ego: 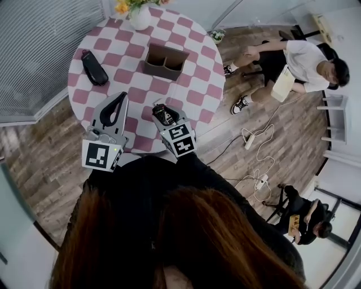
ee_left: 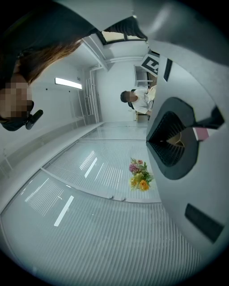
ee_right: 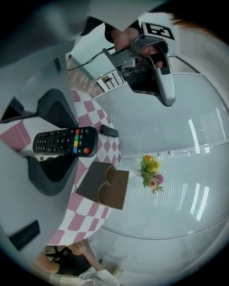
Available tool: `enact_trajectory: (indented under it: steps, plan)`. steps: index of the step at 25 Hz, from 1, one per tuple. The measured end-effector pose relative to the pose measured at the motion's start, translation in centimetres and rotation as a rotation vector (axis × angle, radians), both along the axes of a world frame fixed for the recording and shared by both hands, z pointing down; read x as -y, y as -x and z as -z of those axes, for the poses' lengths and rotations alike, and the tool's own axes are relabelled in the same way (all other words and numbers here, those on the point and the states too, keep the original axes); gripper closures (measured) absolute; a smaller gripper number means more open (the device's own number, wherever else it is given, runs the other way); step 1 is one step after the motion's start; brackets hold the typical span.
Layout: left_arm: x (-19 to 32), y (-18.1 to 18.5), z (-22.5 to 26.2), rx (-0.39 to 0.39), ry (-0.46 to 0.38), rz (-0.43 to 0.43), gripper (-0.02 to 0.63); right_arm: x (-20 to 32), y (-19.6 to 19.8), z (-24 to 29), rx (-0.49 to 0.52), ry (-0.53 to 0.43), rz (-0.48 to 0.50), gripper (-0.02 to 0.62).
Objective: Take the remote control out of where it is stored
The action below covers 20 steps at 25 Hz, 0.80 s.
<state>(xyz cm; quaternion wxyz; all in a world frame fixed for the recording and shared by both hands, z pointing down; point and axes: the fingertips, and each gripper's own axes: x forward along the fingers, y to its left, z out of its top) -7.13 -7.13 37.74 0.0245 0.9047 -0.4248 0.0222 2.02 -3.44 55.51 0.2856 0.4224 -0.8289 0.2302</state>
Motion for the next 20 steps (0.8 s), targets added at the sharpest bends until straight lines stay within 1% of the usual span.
enact_trajectory:
  steps: [9, 17, 20]
  plan:
    - [-0.2, -0.1, 0.2, 0.004, 0.000, 0.009, 0.597, -3.1, 2.1, -4.9, -0.023, 0.248, 0.133, 0.396]
    - [0.0, 0.5, -0.1, 0.013, 0.007, 0.033, 0.597, -1.8, 4.2, -7.6, -0.049, 0.300, 0.208, 0.397]
    - [0.2, 1.0, -0.3, 0.015, 0.013, 0.050, 0.597, -1.1, 4.7, -9.4, -0.088, 0.320, 0.240, 0.403]
